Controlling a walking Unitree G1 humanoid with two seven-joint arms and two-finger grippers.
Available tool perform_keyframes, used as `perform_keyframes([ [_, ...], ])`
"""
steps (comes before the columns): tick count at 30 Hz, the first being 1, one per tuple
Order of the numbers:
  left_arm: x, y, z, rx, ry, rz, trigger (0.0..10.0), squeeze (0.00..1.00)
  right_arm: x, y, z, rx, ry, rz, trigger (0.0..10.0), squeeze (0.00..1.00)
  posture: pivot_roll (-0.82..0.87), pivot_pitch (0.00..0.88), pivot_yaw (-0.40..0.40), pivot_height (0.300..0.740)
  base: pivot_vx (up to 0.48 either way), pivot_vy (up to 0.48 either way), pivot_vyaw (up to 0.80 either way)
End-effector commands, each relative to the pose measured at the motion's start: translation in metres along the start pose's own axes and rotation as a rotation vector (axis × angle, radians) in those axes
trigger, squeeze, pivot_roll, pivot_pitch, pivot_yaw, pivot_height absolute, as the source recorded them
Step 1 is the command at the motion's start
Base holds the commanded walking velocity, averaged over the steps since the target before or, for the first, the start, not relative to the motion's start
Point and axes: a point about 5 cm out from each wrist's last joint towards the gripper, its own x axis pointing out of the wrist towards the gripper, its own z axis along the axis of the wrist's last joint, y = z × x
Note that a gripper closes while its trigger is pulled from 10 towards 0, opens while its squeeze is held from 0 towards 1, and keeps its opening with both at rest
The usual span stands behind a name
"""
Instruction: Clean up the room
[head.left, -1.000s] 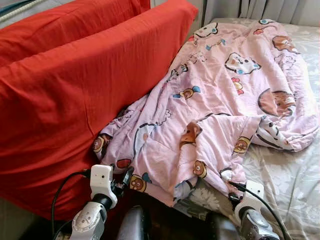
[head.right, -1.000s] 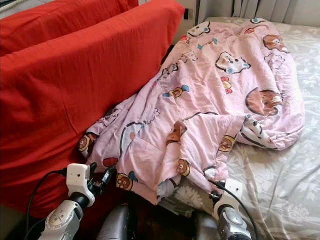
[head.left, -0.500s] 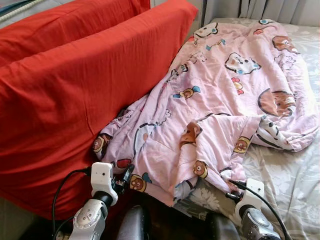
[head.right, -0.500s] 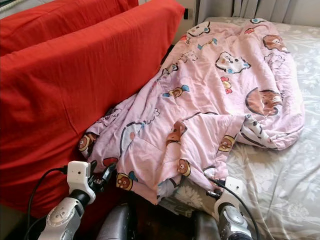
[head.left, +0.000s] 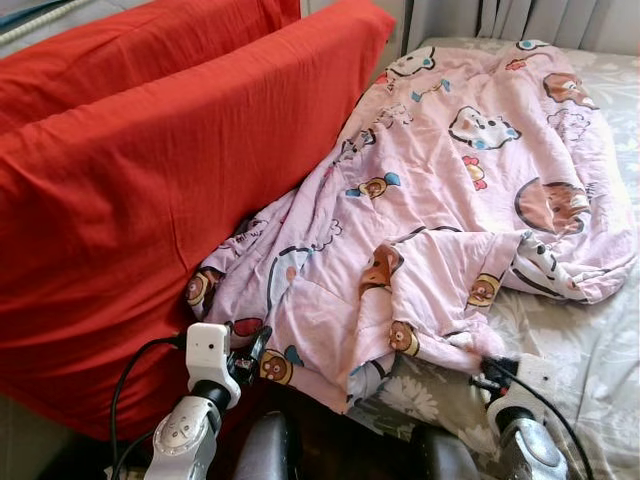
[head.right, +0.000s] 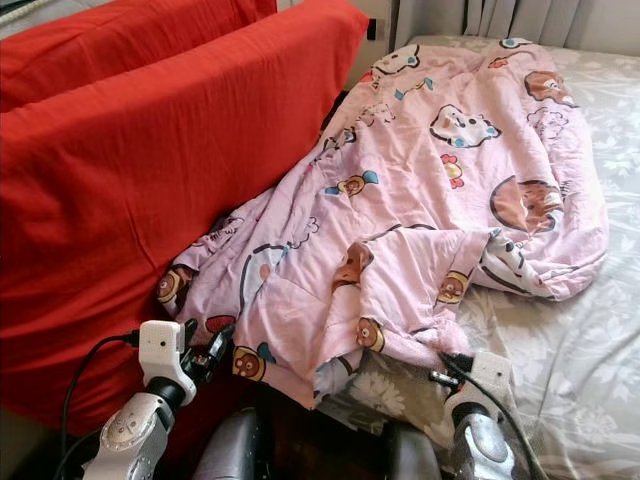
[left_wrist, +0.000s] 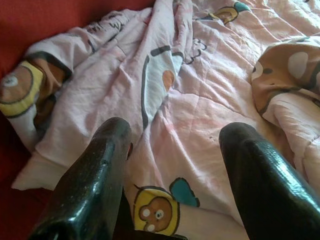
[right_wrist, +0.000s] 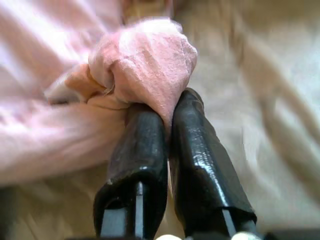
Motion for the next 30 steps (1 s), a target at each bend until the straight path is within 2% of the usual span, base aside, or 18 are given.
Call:
perform_keyframes([
  [1, -0.001, 0.003, -0.005, 0.007, 0.017, 0.017, 10.0, 0.0, -0.002, 0.004, 0.0, 0.005, -0.028, 0.027, 10.0, 0.0, 0.09, 0.055, 0.06, 0.611, 0.0, 0.0, 0.0],
  [3, -0.003, 0.013, -0.017, -0.012, 0.052, 0.071, 10.0, 0.0, -0.003, 0.018, 0.003, -0.03, -0.062, 0.143, 10.0, 0.0, 0.08, 0.046, 0.054, 0.611, 0.0, 0.0, 0.0],
  [8, -0.008, 0.02, -0.034, -0.048, 0.121, 0.112, 10.0, 0.0, -0.002, 0.026, 0.003, -0.084, -0.057, 0.198, 10.0, 0.0, 0.08, 0.034, 0.046, 0.636, 0.0, 0.0, 0.0],
  [12, -0.011, 0.023, -0.044, -0.084, 0.161, 0.143, 10.0, 0.0, 0.0, 0.025, 0.007, -0.06, -0.071, 0.184, 10.0, 0.0, 0.08, 0.033, 0.044, 0.656, 0.0, 0.0, 0.0],
  [13, -0.013, 0.023, -0.056, -0.109, 0.211, 0.158, 10.0, 0.0, 0.001, 0.026, 0.009, -0.052, -0.078, 0.177, 10.0, 0.0, 0.08, 0.044, 0.043, 0.666, 0.0, 0.0, 0.0],
  [18, -0.016, 0.024, -0.07, -0.097, 0.276, 0.164, 10.0, 0.0, 0.002, 0.029, 0.01, -0.066, -0.078, 0.183, 10.0, 0.0, 0.08, 0.052, 0.042, 0.696, 0.0, 0.0, 0.0],
  [21, -0.026, 0.03, -0.086, -0.115, 0.349, 0.221, 10.0, 0.0, 0.003, 0.032, 0.013, -0.079, -0.098, 0.192, 10.0, 0.0, 0.07, 0.057, 0.044, 0.721, 0.0, 0.0, 0.0],
  [24, -0.031, 0.03, -0.093, -0.11, 0.385, 0.221, 10.0, 0.0, 0.004, 0.03, 0.016, -0.078, -0.108, 0.192, 10.0, 0.0, 0.08, 0.058, 0.038, 0.736, 0.0, 0.0, 0.0],
  [30, -0.034, 0.026, -0.105, -0.082, 0.464, 0.217, 10.0, 0.0, 0.006, 0.03, 0.019, -0.074, -0.121, 0.171, 10.0, 0.0, 0.08, 0.064, 0.038, 0.74, 0.0, 0.0, 0.0],
])
